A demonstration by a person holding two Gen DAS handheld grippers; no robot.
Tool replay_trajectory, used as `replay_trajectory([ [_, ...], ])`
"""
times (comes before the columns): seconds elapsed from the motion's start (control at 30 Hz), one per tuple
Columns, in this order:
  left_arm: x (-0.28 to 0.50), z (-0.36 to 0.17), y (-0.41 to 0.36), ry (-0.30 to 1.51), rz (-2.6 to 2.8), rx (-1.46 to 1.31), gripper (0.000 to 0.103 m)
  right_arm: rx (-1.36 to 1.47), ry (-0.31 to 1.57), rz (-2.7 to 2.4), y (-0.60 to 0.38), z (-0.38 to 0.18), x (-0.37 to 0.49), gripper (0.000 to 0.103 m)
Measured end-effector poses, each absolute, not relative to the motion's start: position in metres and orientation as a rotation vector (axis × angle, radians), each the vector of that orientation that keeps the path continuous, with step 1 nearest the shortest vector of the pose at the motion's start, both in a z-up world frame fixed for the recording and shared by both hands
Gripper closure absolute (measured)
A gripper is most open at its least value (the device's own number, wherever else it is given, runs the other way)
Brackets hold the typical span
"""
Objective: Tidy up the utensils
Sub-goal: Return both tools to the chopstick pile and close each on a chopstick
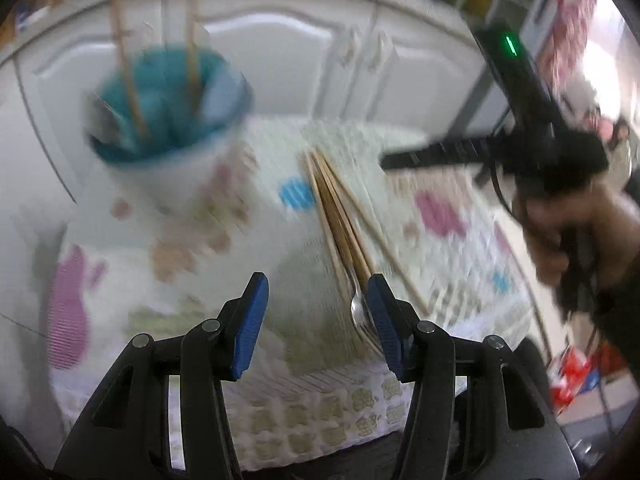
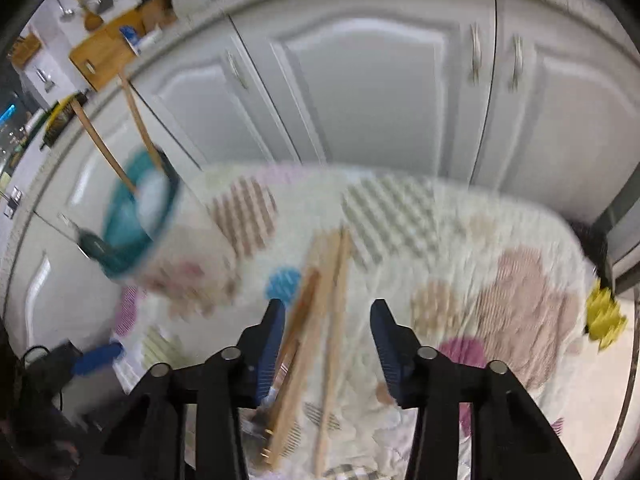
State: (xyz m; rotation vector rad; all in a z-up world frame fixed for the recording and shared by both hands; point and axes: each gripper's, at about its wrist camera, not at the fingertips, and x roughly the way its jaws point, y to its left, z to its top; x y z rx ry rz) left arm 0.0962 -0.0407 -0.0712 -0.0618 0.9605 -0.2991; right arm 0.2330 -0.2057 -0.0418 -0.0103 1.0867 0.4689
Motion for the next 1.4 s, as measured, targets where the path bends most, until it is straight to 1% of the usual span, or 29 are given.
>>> replay_trajectory([
  [0.07, 0.099, -0.085, -0.045, 0.992, -0.271, -0.059, 0.052, -0.002, 1.097, 0.457, -0.208, -0.058, 0.238, 0.066],
  [0.23, 0.101, -0.098, -0.036, 1.025, -0.246, -0.109, 0.052, 0.087, 1.101, 0.45, -0.207, -0.078, 0.265, 0.067],
  [0.43, 0.102, -0.114, -0.021, 1.065, -0.231, -0.147, 0.052, 0.013, 1.156, 0.424, -0.186, -0.105, 0.295, 0.068],
  [0.5, 0.103, -0.118, -0.02, 1.076, -0.229, -0.157, 0.052, -0.023, 1.141, 0.428, -0.181, -0.106, 0.297, 0.068],
  [0.57, 0.106, -0.121, -0.022, 1.082, -0.23, -0.163, 0.052, -0.067, 1.143, 0.415, -0.175, -0.106, 0.301, 0.072],
  [0.63, 0.109, -0.12, -0.024, 1.076, -0.232, -0.165, 0.052, -0.123, 1.148, 0.387, -0.17, -0.106, 0.304, 0.073],
  [0.67, 0.111, -0.118, -0.022, 1.072, -0.233, -0.162, 0.052, -0.187, 1.148, 0.373, -0.164, -0.108, 0.305, 0.076],
  [0.73, 0.116, -0.117, -0.025, 1.071, -0.234, -0.159, 0.052, -0.289, 1.132, 0.364, -0.152, -0.111, 0.303, 0.076],
  [0.83, 0.123, -0.113, -0.031, 1.071, -0.233, -0.151, 0.052, -0.306, 1.143, 0.356, -0.145, -0.111, 0.304, 0.076],
  [0.87, 0.125, -0.112, -0.034, 1.069, -0.229, -0.143, 0.052, -0.31, 1.144, 0.356, -0.144, -0.111, 0.304, 0.078],
  [0.9, 0.127, -0.11, -0.037, 1.064, -0.223, -0.135, 0.052, -0.316, 1.145, 0.356, -0.145, -0.111, 0.302, 0.083],
  [0.97, 0.131, -0.105, -0.047, 1.061, -0.227, -0.111, 0.052, -0.313, 1.147, 0.354, -0.154, -0.11, 0.297, 0.09],
  [1.1, 0.149, -0.099, -0.069, 1.046, -0.232, -0.061, 0.052, -0.254, 1.156, 0.345, -0.19, -0.111, 0.285, 0.098],
  [1.33, 0.225, -0.086, -0.101, 1.026, -0.11, -0.037, 0.052, -0.08, 1.164, 0.34, -0.27, -0.113, 0.25, 0.098],
  [1.37, 0.231, -0.085, -0.101, 1.03, -0.084, -0.029, 0.054, -0.06, 1.161, 0.349, -0.276, -0.114, 0.246, 0.098],
  [1.4, 0.244, -0.086, -0.101, 1.041, -0.04, -0.018, 0.057, -0.039, 1.153, 0.36, -0.28, -0.114, 0.242, 0.099],
])
